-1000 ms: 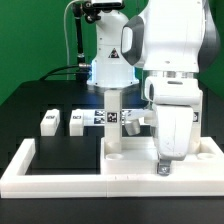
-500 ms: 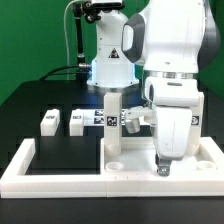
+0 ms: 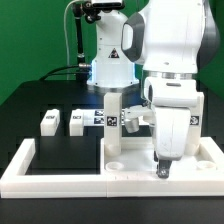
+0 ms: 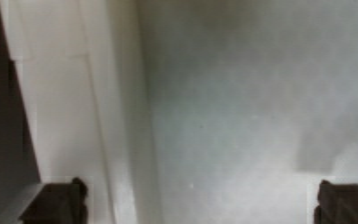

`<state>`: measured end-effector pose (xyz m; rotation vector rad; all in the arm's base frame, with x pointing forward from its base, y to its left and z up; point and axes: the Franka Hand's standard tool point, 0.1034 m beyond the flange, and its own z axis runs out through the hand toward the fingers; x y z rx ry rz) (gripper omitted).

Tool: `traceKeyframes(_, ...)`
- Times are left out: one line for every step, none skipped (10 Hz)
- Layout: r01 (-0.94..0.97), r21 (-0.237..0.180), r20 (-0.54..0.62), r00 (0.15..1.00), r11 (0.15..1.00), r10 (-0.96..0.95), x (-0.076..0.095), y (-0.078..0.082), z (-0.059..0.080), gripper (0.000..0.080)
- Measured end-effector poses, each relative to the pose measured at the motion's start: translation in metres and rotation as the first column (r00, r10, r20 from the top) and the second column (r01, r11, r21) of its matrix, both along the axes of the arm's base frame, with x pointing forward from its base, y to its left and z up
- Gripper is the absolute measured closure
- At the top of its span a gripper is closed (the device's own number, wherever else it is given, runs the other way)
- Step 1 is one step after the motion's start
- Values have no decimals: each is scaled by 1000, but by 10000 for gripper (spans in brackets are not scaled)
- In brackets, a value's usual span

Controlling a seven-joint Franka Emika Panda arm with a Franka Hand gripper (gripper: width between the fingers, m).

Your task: Assemble desk

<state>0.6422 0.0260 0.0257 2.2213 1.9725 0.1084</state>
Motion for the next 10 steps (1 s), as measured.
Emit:
traceKeyframes(0,0,0,1000,1000,0,0,0,0,151)
traceKeyframes(1,0,0,1000,1000,-1,0,0,0,151)
traceKeyframes(3,0,1,1000,1000,-3,1,-2,1,151)
traceKeyframes(19,-10,-13,1000,1000,-19,2,-11,17,151)
traceKeyframes(63,-15,-19,998,998,-64,4,-20,44,151)
traceKeyframes(136,-5,5,991,991,-136,5,-26,71,151)
traceKeyframes(145,-8,19,989,989,-145,6,-33,82,151)
traceKeyframes(167,-6,19,986,986,-167,10,-36,79,151)
traceKeyframes(292,21,25,956,956,-292,10,-34,76,151)
traceKeyframes(345,33,28,938,938,-346,10,-34,76,151)
